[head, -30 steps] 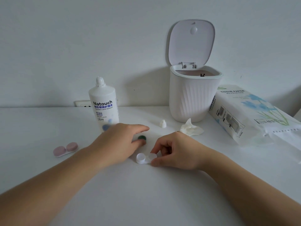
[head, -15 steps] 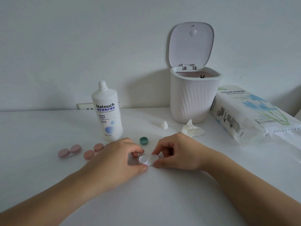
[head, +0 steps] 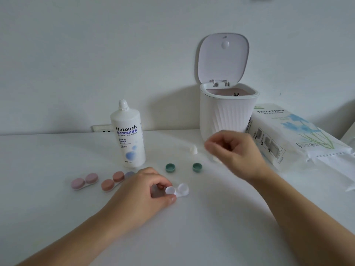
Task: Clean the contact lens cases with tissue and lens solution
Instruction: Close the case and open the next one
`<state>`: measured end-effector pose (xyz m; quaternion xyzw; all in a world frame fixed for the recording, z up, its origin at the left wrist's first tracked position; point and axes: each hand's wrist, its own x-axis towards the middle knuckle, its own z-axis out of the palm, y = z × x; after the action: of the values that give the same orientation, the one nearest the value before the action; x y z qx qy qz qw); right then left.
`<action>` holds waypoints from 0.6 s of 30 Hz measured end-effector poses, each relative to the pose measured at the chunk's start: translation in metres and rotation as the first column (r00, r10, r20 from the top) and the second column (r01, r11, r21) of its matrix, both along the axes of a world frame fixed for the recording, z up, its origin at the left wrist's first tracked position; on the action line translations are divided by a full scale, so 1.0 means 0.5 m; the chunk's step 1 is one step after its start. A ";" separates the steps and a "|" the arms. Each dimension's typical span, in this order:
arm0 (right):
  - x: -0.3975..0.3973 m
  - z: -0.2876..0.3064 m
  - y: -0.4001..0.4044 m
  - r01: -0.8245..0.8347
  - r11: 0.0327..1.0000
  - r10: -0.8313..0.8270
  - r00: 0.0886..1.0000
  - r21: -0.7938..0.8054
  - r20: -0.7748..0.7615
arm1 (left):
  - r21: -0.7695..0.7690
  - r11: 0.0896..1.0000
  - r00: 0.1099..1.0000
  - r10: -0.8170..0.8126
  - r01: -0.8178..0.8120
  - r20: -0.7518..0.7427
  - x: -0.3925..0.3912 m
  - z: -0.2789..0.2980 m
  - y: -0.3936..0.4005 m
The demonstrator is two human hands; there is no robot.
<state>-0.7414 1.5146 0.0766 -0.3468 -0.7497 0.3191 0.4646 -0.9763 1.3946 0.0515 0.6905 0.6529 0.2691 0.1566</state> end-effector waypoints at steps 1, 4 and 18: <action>0.009 0.004 0.008 0.085 0.996 -0.084 0.996 0.029 -0.036 | 0.012 1.000 1.000 0.008 -0.007 -0.019 0.001 0.000 -0.002; 0.042 0.004 0.032 0.219 0.973 -0.226 0.969 0.074 0.098 | 0.023 1.000 0.999 0.014 -0.013 -0.031 0.005 0.000 -0.005; 0.056 -0.053 0.086 0.281 0.957 -0.282 0.823 0.078 0.494 | -0.016 1.000 0.995 -0.014 0.015 0.103 0.000 0.006 0.002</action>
<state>-0.7133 1.5574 0.0501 -0.5237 -0.7851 0.1456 0.2969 -0.9762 1.3956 0.0547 0.6790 0.6412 0.2979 0.1978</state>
